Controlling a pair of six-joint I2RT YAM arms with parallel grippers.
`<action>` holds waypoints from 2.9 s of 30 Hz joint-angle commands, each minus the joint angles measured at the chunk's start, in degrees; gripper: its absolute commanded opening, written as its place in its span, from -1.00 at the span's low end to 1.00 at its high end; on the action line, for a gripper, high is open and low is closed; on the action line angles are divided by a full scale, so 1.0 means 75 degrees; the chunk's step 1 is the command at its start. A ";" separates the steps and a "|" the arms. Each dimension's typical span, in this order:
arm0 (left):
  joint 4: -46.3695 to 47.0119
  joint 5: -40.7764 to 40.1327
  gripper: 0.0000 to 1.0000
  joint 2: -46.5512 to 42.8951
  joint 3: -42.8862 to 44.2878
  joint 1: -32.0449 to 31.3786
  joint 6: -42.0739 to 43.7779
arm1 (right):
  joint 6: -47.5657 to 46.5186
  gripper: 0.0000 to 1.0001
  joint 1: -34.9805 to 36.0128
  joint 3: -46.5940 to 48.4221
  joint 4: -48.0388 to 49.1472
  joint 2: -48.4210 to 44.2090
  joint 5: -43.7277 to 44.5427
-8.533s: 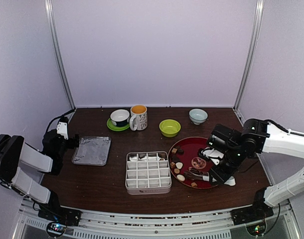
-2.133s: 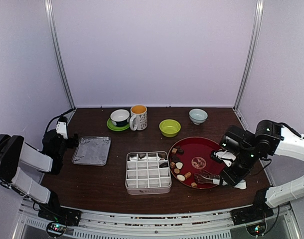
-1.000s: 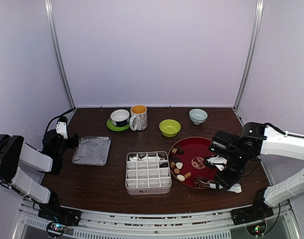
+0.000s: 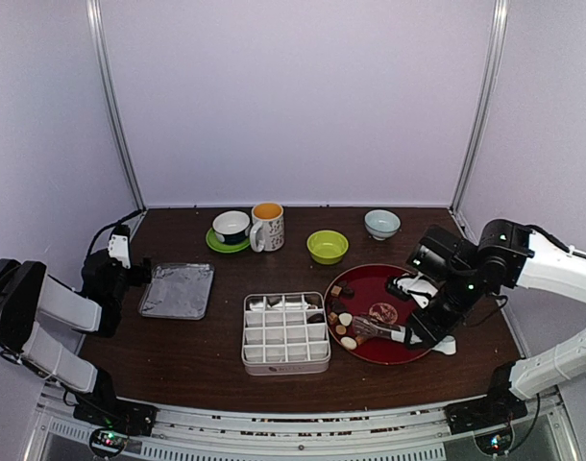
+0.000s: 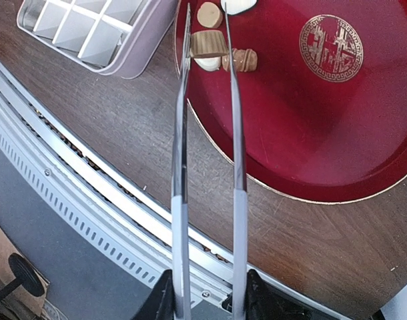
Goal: Pack the chocolate
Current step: Pick up the fake chocolate from the plate, then place the fake chocolate in the empty pocket of the box.
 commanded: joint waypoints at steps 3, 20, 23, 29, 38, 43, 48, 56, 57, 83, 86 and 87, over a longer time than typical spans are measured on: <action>0.0284 -0.0069 0.96 0.0024 0.0152 0.0076 -0.0090 | -0.0054 -0.47 -0.0014 0.0422 0.0522 -0.0158 -0.0126; 0.0287 -0.0076 0.96 0.0024 0.0152 0.0076 -0.0094 | -0.0035 -0.49 0.0029 0.0849 0.1967 0.0347 -0.0591; 0.0280 -0.0078 0.96 0.0024 0.0158 0.0079 -0.0089 | 0.0001 -0.49 0.0094 0.0915 0.2396 0.0598 -0.0708; 0.0285 -0.0070 0.95 0.0018 0.0152 0.0080 -0.0089 | -0.0166 -0.49 0.0359 0.1519 0.2590 0.1557 -0.0580; 0.0287 -0.0077 0.96 0.0021 0.0152 0.0077 -0.0089 | -0.0270 -0.49 0.0721 0.1660 0.2251 0.2437 0.0328; 0.0281 -0.0069 0.96 0.0021 0.0152 0.0076 -0.0089 | -0.0224 -0.46 0.0785 0.1621 0.2383 0.2517 0.0331; 0.0281 -0.0072 0.95 0.0018 0.0153 0.0077 -0.0090 | -0.0221 -0.41 0.0789 0.1582 0.2442 0.2601 0.0368; 0.0281 -0.0080 0.96 0.0024 0.0152 0.0076 -0.0089 | -0.0283 -0.26 0.0821 0.1625 0.2455 0.2715 0.0375; 0.0279 -0.0080 0.96 0.0024 0.0152 0.0079 -0.0095 | -0.0293 -0.22 0.0811 0.1626 0.2462 0.2715 0.0394; 0.0282 -0.0074 0.96 0.0024 0.0152 0.0076 -0.0089 | -0.0318 -0.22 0.0759 0.1548 0.1713 0.1426 0.0660; 0.0276 -0.0076 0.96 0.0021 0.0152 0.0082 -0.0093 | -0.0306 -0.22 0.0718 0.1344 0.1476 0.1117 0.0804; 0.0278 -0.0074 0.96 0.0024 0.0152 0.0077 -0.0090 | -0.0290 -0.22 0.0696 0.1270 0.1404 0.1018 0.0866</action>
